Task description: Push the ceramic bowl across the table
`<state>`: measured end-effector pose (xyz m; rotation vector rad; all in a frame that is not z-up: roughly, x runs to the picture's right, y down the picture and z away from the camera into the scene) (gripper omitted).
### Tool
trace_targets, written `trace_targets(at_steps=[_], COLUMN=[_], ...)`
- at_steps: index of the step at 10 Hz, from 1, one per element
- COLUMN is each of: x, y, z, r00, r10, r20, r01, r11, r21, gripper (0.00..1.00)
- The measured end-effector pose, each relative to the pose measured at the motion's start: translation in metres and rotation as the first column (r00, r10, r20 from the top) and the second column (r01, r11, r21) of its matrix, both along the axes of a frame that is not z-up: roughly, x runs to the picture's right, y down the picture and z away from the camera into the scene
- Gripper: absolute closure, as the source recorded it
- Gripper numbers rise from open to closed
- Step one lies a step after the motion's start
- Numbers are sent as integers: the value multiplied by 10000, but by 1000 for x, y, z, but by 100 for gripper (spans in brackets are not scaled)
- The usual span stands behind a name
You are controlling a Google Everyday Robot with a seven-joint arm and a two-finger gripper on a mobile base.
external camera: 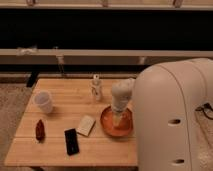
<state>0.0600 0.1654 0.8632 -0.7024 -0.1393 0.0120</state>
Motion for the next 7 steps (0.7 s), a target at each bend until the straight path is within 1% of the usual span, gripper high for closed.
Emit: trace_targets(at_steps=[3, 6, 7], x=[12, 20, 27], y=[-19, -33, -39], z=[11, 24, 31], r00=[9997, 9986, 9979], r10=[-166, -383, -460], r20=[-195, -377, -456], r01=[169, 386, 464], r11=[9998, 9992, 9989], r21=[130, 89, 67], gripper=[33, 33, 33])
